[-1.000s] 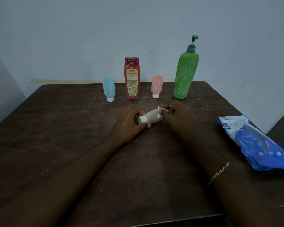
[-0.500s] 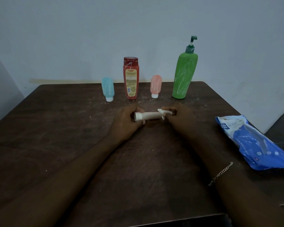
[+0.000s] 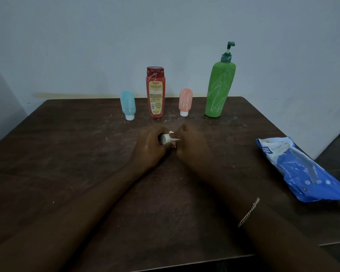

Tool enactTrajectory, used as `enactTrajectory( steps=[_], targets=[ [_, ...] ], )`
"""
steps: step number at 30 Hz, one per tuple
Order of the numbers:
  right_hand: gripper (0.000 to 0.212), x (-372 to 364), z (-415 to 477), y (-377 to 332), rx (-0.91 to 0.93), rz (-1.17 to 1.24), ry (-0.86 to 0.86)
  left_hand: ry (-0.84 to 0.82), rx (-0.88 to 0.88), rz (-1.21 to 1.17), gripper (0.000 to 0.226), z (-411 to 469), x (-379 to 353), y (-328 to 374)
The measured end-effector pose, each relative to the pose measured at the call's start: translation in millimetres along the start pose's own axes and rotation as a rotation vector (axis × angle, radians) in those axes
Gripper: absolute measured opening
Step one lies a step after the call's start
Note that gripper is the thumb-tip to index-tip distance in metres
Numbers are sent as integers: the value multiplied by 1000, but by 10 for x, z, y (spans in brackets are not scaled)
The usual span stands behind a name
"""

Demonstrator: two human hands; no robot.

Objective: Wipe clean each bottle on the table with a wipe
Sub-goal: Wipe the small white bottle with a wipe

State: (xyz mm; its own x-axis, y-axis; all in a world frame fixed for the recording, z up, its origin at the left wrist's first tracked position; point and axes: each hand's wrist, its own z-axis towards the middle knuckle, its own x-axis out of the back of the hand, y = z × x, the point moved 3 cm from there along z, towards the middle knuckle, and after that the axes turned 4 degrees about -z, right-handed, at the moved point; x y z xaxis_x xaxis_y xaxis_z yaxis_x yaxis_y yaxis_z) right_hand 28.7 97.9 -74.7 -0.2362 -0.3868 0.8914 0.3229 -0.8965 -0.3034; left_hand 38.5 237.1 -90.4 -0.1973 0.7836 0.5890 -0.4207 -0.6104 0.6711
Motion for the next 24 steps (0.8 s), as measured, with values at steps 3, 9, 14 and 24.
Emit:
enactTrajectory(
  steps=[3,9,14,24],
  targets=[
    [35,114,-3,256,-71,21,38,-11,-31,25,29,2,6,-15],
    [23,206,-47,611,-248,205,98,-41,-33,14,37,-7,4,-35],
    [25,174,-13,601,-229,202,74,-62,-1,-45,31,18,38,-86],
    [17,147,54,547,-116,157,28,-180,97,51,50,127,-2,-154]
  ],
)
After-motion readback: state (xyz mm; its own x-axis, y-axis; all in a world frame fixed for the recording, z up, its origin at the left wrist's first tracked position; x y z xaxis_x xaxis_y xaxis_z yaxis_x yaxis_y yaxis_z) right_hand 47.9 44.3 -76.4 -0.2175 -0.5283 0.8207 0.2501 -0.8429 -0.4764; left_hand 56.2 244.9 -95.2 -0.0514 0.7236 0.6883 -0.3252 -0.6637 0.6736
